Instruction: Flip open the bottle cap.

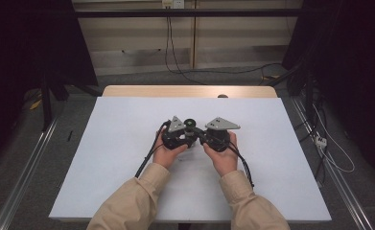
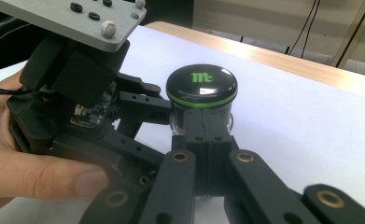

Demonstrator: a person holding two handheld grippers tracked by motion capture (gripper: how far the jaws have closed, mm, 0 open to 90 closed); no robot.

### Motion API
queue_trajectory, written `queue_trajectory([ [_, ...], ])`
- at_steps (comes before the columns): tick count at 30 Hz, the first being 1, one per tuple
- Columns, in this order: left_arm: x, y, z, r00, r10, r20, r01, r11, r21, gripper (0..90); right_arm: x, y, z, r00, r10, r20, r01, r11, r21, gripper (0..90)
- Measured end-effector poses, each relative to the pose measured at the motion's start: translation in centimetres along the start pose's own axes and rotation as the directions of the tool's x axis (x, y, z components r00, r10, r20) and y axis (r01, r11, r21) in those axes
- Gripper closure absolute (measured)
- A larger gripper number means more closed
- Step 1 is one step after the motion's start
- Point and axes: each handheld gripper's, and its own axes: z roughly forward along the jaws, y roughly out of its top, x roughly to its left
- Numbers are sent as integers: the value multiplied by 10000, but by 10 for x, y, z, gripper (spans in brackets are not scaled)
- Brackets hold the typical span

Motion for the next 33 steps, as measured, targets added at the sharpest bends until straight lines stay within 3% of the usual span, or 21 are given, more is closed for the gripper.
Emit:
queue_trajectory([
  [33, -1, 1, 0, 9998, 122, -160, -121, 9999, 94, 534, -1, 2, 0, 10000, -58, -14, 58, 9999, 118, 900],
])
